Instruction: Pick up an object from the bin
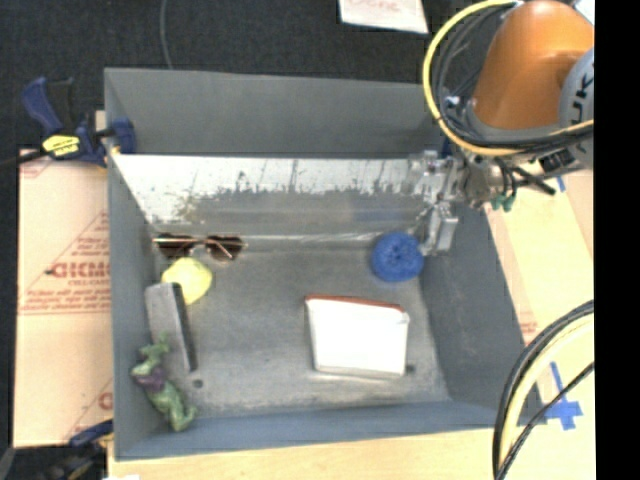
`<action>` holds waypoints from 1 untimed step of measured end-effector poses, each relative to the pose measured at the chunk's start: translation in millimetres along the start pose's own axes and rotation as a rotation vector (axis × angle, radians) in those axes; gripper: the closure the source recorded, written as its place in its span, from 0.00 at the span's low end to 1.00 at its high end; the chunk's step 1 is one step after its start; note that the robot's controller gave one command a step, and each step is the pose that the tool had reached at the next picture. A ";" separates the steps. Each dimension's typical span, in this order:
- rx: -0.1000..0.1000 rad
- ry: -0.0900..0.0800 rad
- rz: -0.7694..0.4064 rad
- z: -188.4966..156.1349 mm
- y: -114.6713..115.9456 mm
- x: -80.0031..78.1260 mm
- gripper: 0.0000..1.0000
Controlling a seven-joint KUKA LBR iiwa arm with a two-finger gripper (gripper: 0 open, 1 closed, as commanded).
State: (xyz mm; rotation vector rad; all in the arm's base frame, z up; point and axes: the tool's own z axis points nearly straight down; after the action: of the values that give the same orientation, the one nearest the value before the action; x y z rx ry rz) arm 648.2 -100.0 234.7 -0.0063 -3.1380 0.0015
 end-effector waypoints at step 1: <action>0.002 -0.009 -0.003 -5.4 0.3 -1.4 0.00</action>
Offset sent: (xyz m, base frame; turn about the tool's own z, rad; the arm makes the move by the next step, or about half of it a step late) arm 0.0022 -0.0450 -0.1647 -0.2306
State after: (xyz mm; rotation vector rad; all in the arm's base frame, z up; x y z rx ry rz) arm 649.7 -99.7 240.1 -0.0017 -3.1467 0.0040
